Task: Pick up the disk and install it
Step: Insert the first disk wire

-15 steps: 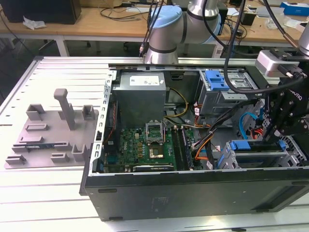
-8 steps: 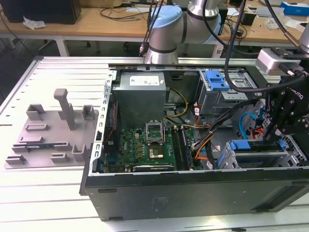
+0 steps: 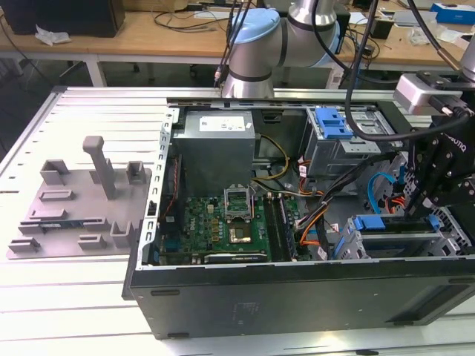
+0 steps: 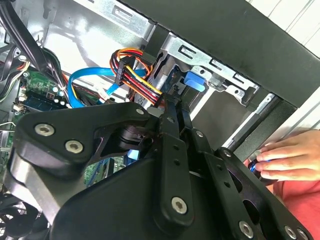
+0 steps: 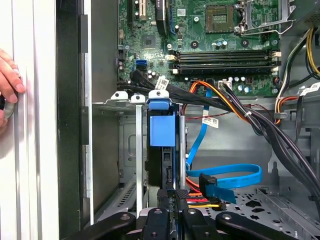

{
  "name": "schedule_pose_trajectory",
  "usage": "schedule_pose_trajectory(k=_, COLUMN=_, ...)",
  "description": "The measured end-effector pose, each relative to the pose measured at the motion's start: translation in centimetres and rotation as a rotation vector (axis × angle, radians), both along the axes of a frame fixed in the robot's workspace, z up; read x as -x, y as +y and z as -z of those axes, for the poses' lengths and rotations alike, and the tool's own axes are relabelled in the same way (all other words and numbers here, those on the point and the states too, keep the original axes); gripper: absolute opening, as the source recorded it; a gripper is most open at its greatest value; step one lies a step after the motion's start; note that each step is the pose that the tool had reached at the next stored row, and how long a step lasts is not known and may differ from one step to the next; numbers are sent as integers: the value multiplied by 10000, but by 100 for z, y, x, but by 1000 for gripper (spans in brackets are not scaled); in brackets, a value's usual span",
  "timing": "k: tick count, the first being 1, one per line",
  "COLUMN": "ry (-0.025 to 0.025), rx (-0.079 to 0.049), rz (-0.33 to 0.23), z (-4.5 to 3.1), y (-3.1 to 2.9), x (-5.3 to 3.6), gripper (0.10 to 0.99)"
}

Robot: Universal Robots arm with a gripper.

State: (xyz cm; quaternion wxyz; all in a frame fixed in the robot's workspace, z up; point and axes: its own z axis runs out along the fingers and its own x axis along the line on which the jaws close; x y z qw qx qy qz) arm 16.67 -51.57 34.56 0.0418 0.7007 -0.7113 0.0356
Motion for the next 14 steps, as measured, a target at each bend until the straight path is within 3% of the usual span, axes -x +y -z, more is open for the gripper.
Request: schedule_pose_trajectory(k=14, ry=0, rx=0, rz=1, z=14, y=0, x=-2, gripper=165)
